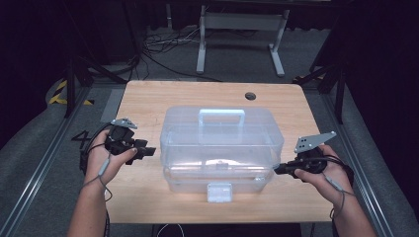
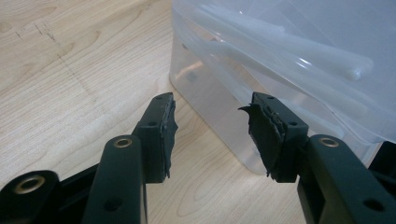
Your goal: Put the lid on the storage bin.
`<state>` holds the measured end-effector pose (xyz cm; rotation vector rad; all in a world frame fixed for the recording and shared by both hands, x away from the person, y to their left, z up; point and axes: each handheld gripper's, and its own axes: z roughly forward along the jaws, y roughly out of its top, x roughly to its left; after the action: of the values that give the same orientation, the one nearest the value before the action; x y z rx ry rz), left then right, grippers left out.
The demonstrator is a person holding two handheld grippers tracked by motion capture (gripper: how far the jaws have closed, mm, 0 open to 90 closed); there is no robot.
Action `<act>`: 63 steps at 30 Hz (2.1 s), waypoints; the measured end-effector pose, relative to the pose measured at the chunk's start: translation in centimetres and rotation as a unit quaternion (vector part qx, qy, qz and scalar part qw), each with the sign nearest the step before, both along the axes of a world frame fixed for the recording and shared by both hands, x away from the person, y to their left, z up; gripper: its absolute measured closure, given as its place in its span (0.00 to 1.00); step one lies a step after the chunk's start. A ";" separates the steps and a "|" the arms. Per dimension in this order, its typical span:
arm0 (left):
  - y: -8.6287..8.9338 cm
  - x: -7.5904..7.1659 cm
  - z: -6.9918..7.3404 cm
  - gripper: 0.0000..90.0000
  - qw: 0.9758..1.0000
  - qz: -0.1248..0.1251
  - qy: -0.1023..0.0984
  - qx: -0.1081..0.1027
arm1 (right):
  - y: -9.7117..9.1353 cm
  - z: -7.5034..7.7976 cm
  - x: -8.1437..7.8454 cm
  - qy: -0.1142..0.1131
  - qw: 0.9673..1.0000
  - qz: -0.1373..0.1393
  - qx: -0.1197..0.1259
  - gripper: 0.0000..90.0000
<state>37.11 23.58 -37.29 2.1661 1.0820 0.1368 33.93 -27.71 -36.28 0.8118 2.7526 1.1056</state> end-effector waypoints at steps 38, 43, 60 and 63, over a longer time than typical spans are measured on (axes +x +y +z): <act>0.0 0.6 -0.6 0.57 1.000 -0.004 0.012 -0.001 | 0.6 -1.4 0.1 0.026 0.999 0.013 -0.042 1.00; 0.0 0.6 -0.6 0.57 1.000 -0.003 0.014 -0.003 | 0.6 -1.5 0.0 0.028 0.998 0.013 -0.045 1.00; -0.1 0.8 -0.6 0.57 1.000 -0.007 0.015 -0.003 | 0.5 -1.6 -0.2 0.037 0.997 0.019 -0.062 1.00; -0.1 0.8 -0.6 0.57 1.000 -0.006 0.013 -0.003 | 0.4 -1.7 -0.3 0.041 0.997 0.020 -0.066 1.00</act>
<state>37.91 23.46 -37.91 2.1748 1.0834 0.0995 33.68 -27.26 -37.94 0.8054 2.8839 0.9049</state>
